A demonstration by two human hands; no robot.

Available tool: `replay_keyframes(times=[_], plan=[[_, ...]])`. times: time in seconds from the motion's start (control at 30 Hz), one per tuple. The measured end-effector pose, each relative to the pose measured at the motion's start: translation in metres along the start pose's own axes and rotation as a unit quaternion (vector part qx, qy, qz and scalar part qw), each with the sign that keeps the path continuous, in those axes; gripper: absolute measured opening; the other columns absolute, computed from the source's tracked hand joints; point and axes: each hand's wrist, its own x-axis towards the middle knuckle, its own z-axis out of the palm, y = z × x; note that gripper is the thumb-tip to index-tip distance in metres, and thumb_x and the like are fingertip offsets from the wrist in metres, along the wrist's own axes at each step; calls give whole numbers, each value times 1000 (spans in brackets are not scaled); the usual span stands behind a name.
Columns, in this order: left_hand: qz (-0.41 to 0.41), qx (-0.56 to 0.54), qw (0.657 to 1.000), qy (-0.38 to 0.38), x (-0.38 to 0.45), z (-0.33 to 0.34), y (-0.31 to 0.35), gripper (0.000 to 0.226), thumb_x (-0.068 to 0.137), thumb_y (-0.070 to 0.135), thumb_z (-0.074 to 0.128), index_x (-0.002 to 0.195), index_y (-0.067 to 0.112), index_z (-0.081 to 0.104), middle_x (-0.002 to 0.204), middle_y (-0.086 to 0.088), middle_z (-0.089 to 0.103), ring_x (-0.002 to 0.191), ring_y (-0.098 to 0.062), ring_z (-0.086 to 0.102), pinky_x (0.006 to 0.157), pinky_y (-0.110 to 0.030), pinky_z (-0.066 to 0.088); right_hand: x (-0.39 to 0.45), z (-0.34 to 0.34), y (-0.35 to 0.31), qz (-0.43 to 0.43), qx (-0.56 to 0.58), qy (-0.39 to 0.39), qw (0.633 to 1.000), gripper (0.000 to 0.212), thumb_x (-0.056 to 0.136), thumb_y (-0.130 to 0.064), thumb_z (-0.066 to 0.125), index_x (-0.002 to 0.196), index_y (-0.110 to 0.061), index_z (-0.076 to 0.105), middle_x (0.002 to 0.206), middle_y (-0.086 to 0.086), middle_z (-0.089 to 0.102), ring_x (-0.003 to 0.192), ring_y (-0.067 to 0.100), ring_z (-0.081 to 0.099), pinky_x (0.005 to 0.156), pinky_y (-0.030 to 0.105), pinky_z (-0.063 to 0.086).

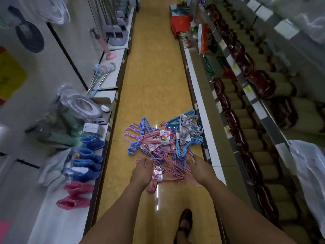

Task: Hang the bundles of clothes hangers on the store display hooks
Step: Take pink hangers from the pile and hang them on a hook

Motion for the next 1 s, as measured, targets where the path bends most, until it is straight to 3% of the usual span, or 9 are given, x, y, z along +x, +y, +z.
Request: replay_keyframes(times=[0.2, 0.33, 0.5, 0.7, 0.87, 1.0], plan=[[-44, -15, 999, 22, 64, 26, 1, 57, 100, 48, 31, 146, 16, 34, 146, -11, 44, 132, -30, 42, 105, -38, 36, 88, 15, 13, -8, -23, -35, 999, 50, 99, -51, 28, 132, -20, 50, 121, 8, 61, 107, 27, 57, 86, 35, 47], [-58, -4, 998, 10, 105, 54, -22, 55, 101, 46, 31, 146, 14, 36, 146, -11, 44, 131, -30, 43, 105, -37, 37, 136, 50, 34, -7, -30, -63, 998, 52, 96, -56, 31, 136, -26, 44, 128, 4, 59, 113, 27, 56, 92, 41, 48], [-82, 5, 997, -12, 171, 97, -71, 54, 101, 44, 32, 146, 14, 34, 149, -10, 40, 134, -28, 40, 107, -36, 34, 200, 121, 74, 5, -52, -92, 994, 57, 94, -61, 29, 137, -26, 41, 130, 5, 58, 115, 28, 56, 94, 44, 47], [-90, 19, 995, -31, 263, 157, -147, 55, 102, 41, 33, 146, 8, 36, 151, -11, 38, 137, -27, 37, 109, -32, 30, 281, 215, 116, 10, -77, -121, 990, 51, 98, -50, 34, 135, -16, 44, 132, 9, 56, 118, 29, 54, 96, 41, 46], [-62, 51, 996, -45, 331, 204, -192, 50, 103, 36, 34, 138, 2, 45, 143, -16, 46, 132, -28, 43, 101, -28, 34, 341, 281, 153, 18, -106, -137, 985, 52, 98, -49, 37, 138, -15, 42, 137, 11, 51, 123, 29, 50, 98, 36, 43], [-43, 45, 997, -55, 379, 243, -224, 53, 102, 37, 34, 144, 4, 39, 147, -14, 42, 135, -26, 40, 104, -28, 32, 383, 325, 183, 31, -104, -142, 984, 55, 98, -45, 41, 142, -12, 37, 142, 12, 46, 128, 29, 46, 99, 34, 39]])
